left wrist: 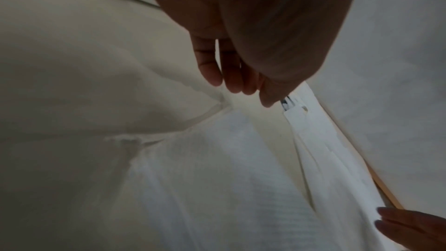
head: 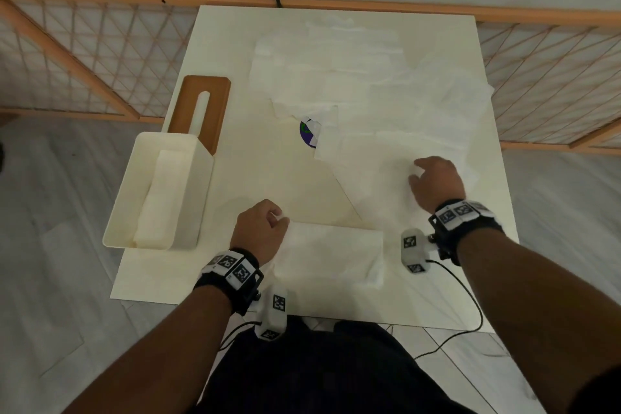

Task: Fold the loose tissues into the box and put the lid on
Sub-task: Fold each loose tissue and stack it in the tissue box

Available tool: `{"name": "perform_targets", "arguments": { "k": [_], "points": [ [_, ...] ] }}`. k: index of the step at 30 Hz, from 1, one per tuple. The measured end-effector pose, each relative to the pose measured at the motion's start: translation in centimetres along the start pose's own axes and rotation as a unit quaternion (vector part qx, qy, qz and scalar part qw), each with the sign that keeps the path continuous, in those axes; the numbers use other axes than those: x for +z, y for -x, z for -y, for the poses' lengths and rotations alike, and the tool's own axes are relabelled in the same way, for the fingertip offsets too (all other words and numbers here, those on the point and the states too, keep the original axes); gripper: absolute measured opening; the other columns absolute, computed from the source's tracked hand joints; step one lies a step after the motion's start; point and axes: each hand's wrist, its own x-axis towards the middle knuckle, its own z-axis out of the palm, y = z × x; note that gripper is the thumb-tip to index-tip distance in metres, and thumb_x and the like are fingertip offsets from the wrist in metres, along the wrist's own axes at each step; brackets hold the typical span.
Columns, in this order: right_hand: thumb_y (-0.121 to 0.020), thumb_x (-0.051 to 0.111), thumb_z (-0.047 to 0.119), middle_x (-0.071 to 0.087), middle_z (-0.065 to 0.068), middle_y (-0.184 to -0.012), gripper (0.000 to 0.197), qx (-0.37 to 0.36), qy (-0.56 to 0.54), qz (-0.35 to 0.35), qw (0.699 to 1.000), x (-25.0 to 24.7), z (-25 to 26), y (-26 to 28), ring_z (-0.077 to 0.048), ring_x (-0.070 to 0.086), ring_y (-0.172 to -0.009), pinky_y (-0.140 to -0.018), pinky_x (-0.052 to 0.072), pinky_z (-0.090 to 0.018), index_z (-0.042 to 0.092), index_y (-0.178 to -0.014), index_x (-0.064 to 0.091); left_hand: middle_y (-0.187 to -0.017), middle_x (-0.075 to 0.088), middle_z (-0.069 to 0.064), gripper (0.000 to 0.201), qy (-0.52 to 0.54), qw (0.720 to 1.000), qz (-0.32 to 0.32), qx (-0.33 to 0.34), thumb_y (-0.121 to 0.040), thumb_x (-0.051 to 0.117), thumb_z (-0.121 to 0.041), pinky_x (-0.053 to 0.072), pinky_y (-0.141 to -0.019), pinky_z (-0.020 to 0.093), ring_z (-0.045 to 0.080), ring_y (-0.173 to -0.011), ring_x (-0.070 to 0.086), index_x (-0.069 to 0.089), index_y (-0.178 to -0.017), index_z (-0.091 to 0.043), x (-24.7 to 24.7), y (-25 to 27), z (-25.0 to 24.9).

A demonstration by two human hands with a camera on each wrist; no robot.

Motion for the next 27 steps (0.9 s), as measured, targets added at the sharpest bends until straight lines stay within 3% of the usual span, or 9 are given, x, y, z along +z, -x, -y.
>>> {"name": "perform_targets", "arguments": {
  "k": [4,7,10,13,16,19,22,25,27],
  "points": [
    [-0.093,0.059,0.026,0.056,-0.007,-0.140,0.040,-0.003,0.038,0.038,0.999,0.1,-0.3,-2.8,-0.032,0.054,-0.127,-0.107,0.046,-0.043,0.021,-0.132,0.063,-0.071,0.063,-0.007,0.006,0.002,1.000,-0.005,0.001,-0.089,0.067,-0.023,0.040,-0.061,0.012,0.006,-0.068,0.059,0.063,-0.091,-0.019,-0.6,0.0,-1.0],
    [-0.093,0.055,0.019,0.065,-0.014,-0.118,0.024,-0.027,0.099,0.047,0.994,0.5,-0.1,-3.9,-0.038,0.062,-0.106,-0.089,0.054,-0.042,0.014,-0.110,0.072,-0.071,0.062,-0.008,0.004,-0.002,1.000,-0.010,0.001,-0.090,0.066,-0.022,0.037,-0.058,0.009,0.004,-0.067,0.058,0.063,-0.090,-0.020,-1.0,-0.1,-1.6],
    [-0.094,0.049,0.017,0.068,-0.014,-0.103,0.022,-0.036,0.123,0.039,0.991,0.3,0.3,-4.3,-0.037,0.063,-0.091,-0.071,0.046,-0.034,0.015,-0.097,0.071,-0.071,0.062,-0.009,0.003,-0.002,1.000,-0.014,-0.003,-0.089,0.066,-0.023,0.035,-0.056,0.006,0.002,-0.067,0.057,0.063,-0.089,-0.022,-1.3,-0.3,-1.9],
    [-0.093,0.047,0.017,0.067,-0.014,-0.097,0.017,-0.025,0.100,0.050,0.993,-0.5,0.6,-4.3,-0.033,0.057,-0.082,-0.070,0.045,-0.034,0.019,-0.086,0.061,-0.071,0.063,-0.009,0.003,-0.001,1.000,-0.012,0.003,-0.089,0.066,-0.023,0.036,-0.056,0.006,0.002,-0.067,0.058,0.064,-0.088,-0.022,-1.4,-0.5,-2.5],
    [-0.089,0.050,0.021,0.065,-0.010,-0.094,0.010,-0.059,0.071,0.048,0.995,-2.7,1.9,-3.6,-0.031,0.057,-0.085,-0.075,0.050,-0.035,0.017,-0.083,0.058,-0.074,0.063,-0.007,0.006,0.014,1.000,-0.011,0.014,-0.088,0.068,-0.021,0.038,-0.059,0.005,0.003,-0.070,0.058,0.065,-0.093,-0.020,-1.5,-1.0,-3.5],
    [-0.090,0.056,0.022,0.066,-0.003,-0.095,0.012,-0.134,0.061,0.119,0.982,-6.6,4.0,-2.2,-0.022,0.056,-0.086,-0.075,0.047,-0.032,0.016,-0.085,0.064,-0.102,0.066,-0.007,0.032,0.040,0.997,0.017,0.062,-0.083,0.074,-0.017,0.049,-0.081,0.022,0.008,-0.090,0.060,0.062,-0.112,-0.022,-1.5,-1.7,-5.3],
    [-0.088,0.062,0.021,0.071,0.000,-0.089,0.012,-0.166,-0.020,0.220,0.961,-11.1,6.3,0.3,-0.022,0.062,-0.082,-0.076,0.049,-0.038,0.016,-0.078,0.065,-0.147,0.044,-0.006,0.082,0.071,0.988,0.085,0.109,-0.076,0.078,-0.012,0.039,-0.107,0.028,0.008,-0.129,0.044,0.038,-0.146,-0.027,-1.5,-2.6,-8.4],
    [-0.088,0.064,0.010,0.060,0.000,-0.070,0.010,-0.153,-0.138,0.279,0.938,-14.4,7.5,2.8,-0.013,0.051,-0.061,-0.060,0.041,-0.028,0.009,-0.078,0.064,-0.162,0.017,-0.011,0.111,0.071,0.976,0.135,0.158,-0.072,0.083,-0.010,0.025,-0.116,0.026,0.005,-0.145,0.022,0.014,-0.156,-0.036,-1.8,-3.2,-11.7],
    [-0.088,0.064,0.007,0.057,-0.007,-0.070,0.007,-0.143,-0.217,0.312,0.914,-15.5,7.7,3.7,-0.013,0.050,-0.058,-0.053,0.039,-0.024,0.006,-0.081,0.065,-0.164,0.009,-0.013,0.107,0.072,0.967,0.164,0.183,-0.073,0.085,-0.013,0.023,-0.116,0.025,0.004,-0.146,0.019,0.019,-0.152,-0.043,-2.2,-3.5,-13.3]
  ]
}}
